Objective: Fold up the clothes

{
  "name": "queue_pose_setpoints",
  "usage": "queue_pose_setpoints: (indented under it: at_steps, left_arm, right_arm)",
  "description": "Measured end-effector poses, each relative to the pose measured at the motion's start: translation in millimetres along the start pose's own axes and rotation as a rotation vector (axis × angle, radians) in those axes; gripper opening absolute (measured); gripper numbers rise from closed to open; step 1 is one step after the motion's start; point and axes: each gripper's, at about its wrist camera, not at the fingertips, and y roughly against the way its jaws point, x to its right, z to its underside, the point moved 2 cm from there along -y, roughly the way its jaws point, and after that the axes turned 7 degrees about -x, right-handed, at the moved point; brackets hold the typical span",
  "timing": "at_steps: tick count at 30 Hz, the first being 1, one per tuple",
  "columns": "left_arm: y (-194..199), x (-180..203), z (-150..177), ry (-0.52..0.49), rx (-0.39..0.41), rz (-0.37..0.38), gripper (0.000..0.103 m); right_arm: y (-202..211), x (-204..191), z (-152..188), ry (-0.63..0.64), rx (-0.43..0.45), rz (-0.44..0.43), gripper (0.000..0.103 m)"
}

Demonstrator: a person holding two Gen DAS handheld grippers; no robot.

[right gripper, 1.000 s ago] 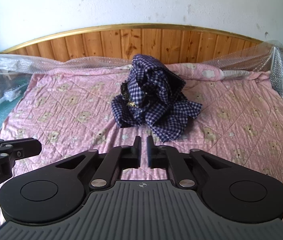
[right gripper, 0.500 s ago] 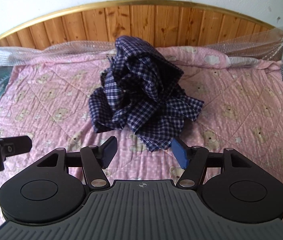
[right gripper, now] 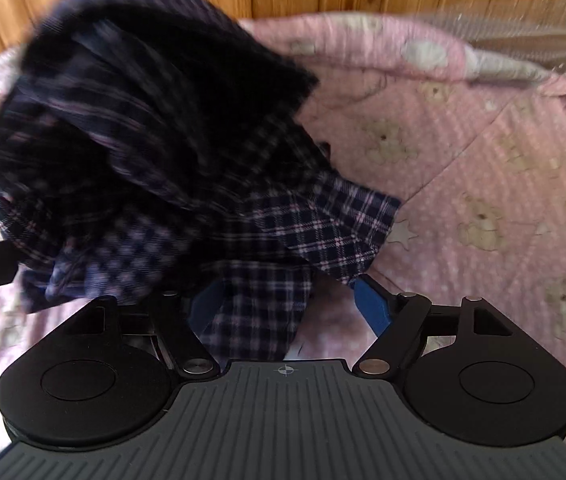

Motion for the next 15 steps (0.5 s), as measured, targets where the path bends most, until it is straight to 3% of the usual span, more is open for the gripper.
queue_pose_setpoints:
  at_steps: [3,4,5,6,7,8,10,12,13,15]
  left_arm:
    - [-31,13,-8,-0.02,-0.034,-0.005,0.103]
    - [-36,11,-10,-0.014,-0.035,-0.001,0.092]
    - [-38,7,-11,0.002,-0.032,0.006,0.07]
    - [-34,-1,-12,0.035,-0.019,0.021,0.054]
    - [-29,-10,-13,0.073,-0.006,0.031,0.008]
    - [-20,-24,-14,0.116,0.01,0.04,0.0]
    - [3,-54,-15,0.201,0.066,0.08,0.0]
    - [33,-86,-10,0.256,0.134,0.055,0.0]
    - [44,-99,-6,0.273,0.151,0.04,0.0]
    - [50,-116,-1,0.295,0.122,0.079,0.0]
  right_arm:
    - [-21,5,-1,0.007,-0.013,-0.069,0.061]
    - [-26,6,-1,0.011,-0.013,-0.093,0.051]
    - [-27,9,-2,0.018,-0.005,-0.107,0.043]
    - [-26,12,-3,0.03,0.004,-0.124,0.03]
    - [-24,16,-3,0.039,0.015,-0.136,0.012]
    - [-20,22,-3,0.033,0.033,-0.131,0.009]
    - [-6,39,-1,0.012,0.08,-0.103,0.007]
    - [11,66,1,-0.044,0.117,-0.058,0.007]
    - [19,79,4,-0.068,0.127,-0.032,0.002]
    - [27,99,13,-0.086,0.121,0.054,0.002]
